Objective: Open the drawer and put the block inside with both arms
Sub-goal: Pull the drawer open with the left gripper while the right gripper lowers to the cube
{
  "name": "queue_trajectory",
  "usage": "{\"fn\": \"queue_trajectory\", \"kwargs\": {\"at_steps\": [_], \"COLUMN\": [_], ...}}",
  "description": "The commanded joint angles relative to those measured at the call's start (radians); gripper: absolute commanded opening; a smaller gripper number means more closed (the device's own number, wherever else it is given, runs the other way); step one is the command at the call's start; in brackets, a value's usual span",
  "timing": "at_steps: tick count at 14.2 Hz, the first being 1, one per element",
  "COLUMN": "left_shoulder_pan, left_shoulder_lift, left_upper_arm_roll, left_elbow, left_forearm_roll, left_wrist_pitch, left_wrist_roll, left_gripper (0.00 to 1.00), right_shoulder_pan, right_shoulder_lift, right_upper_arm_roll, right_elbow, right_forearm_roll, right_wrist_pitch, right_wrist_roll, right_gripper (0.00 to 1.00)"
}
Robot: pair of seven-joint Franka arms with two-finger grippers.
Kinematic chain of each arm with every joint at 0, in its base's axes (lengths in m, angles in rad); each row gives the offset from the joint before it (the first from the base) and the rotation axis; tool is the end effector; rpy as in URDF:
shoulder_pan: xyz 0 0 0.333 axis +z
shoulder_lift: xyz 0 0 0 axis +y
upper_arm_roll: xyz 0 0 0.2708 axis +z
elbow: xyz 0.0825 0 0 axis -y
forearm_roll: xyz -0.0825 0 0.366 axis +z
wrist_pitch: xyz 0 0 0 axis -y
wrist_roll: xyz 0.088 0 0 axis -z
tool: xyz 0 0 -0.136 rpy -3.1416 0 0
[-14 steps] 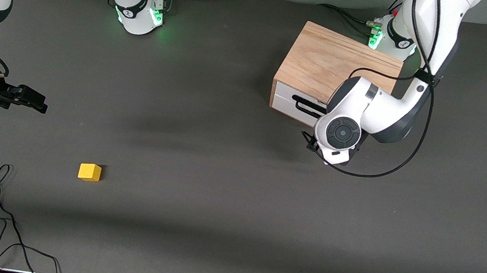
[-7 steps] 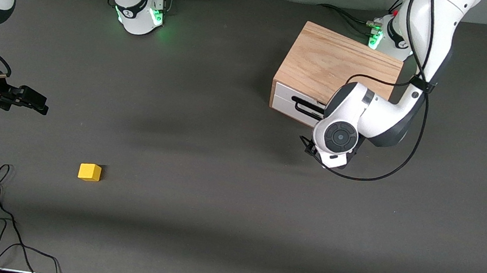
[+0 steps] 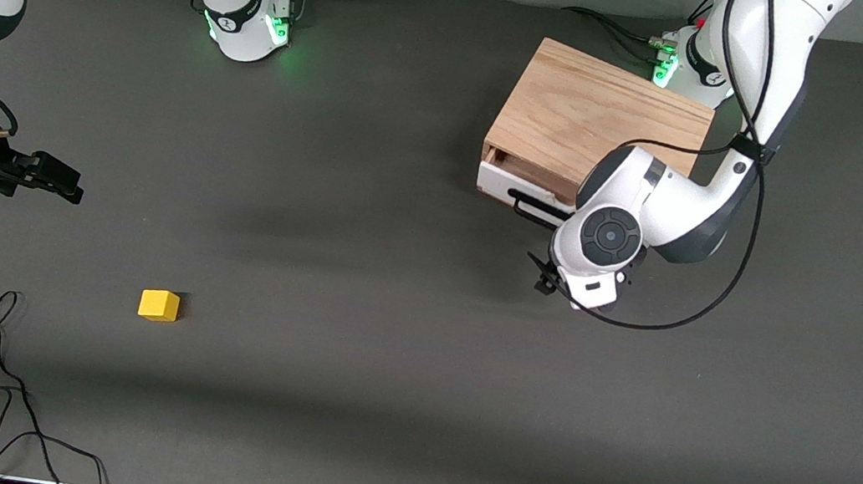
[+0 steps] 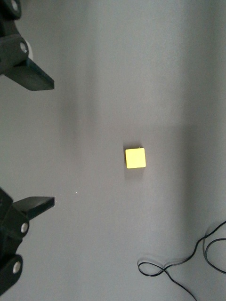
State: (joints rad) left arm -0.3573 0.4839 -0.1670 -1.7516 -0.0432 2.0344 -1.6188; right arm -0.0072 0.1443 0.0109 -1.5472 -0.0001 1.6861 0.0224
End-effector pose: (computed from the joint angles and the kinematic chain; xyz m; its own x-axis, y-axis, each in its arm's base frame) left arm 0.5173 -0.2997 0.2268 0.4161 0.9036 -0.1018 0.8811 -0.4283 -0.2005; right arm 0.5811 0.0018 0.4905 0.9998 -0.0188 -0.0054 -0.0188 -0.9998 -0.0013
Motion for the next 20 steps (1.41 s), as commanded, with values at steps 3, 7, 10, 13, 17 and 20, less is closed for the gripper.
{"fn": "queue_trajectory", "kwargs": {"at_steps": [3,7,10,13,17,20], "left_shoulder_pan": [0.015,0.021,0.023,0.032,0.034,0.034], "left_shoulder_lift": [0.091,0.125,0.142,0.145,0.137,0.145], "left_upper_arm_roll": [0.021,0.021,0.021,0.021,0.018,0.018], "left_elbow": [0.168,0.263,0.302,0.304,0.34,0.411], "left_forearm_roll": [0.115,0.121,0.121,0.121,0.111,0.105], "left_wrist_pitch": [0.059,0.059,0.061,0.04,-0.138,-0.265], "left_wrist_roll": [0.036,0.053,0.056,0.059,0.053,0.053], "left_gripper": [1.0,1.0,1.0,1.0,1.0,1.0], "right_shoulder_pan": [0.004,0.001,-0.002,-0.008,-0.007,0.0], "right_shoulder_lift": [0.006,0.058,0.125,0.199,0.345,0.443], "right_upper_arm_roll": [-0.002,-0.002,-0.005,-0.005,-0.006,-0.008], "right_elbow": [0.015,0.001,-0.057,-0.157,-0.199,-0.2], "right_forearm_roll": [-0.014,-0.001,-0.001,-0.001,-0.011,-0.018], "right_wrist_pitch": [0.0,0.075,0.202,0.393,0.572,0.668], "right_wrist_roll": [0.025,0.019,0.033,0.016,0.016,0.016], "right_gripper": [1.0,1.0,1.0,1.0,1.0,1.0]}}
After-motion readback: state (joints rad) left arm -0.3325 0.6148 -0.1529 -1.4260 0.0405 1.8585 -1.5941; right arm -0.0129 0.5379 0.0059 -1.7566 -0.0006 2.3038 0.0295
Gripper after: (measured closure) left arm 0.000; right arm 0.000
